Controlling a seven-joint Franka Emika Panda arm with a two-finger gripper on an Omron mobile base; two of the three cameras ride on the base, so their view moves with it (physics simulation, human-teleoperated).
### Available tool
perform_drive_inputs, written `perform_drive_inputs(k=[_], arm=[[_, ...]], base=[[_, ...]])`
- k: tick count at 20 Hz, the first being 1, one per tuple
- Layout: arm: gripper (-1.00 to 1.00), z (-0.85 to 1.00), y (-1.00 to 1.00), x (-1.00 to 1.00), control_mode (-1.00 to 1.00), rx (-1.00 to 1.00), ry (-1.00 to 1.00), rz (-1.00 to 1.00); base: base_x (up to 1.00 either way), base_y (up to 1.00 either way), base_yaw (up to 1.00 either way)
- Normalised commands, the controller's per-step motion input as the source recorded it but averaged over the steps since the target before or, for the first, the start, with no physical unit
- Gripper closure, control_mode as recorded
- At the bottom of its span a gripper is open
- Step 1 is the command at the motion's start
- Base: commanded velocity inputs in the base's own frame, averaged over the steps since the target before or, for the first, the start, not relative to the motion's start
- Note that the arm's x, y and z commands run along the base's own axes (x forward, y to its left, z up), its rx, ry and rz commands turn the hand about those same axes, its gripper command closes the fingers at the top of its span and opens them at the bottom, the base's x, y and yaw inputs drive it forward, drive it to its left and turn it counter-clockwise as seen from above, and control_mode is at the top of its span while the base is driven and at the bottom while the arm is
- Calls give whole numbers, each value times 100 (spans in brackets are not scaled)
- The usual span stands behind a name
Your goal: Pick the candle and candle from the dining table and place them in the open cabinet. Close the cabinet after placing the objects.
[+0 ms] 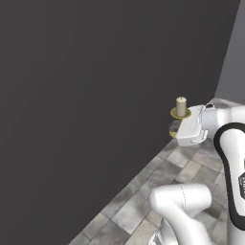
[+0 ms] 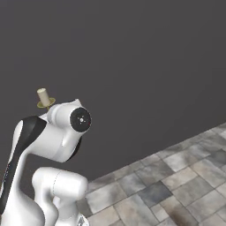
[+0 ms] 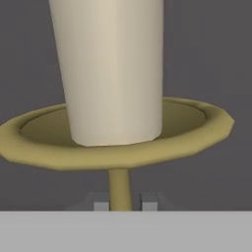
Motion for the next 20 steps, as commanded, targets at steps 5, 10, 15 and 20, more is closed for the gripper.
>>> perform_drive_inputs(k=[5,10,15,20], arm=[[100,0,0,0,100,0,0,0],[100,0,0,0,100,0,0,0],[100,0,0,0,100,0,0,0],[100,0,0,0,100,0,0,0]], base=[[0,0,-46],[0,0,-42],[0,0,-41],[0,0,-39]])
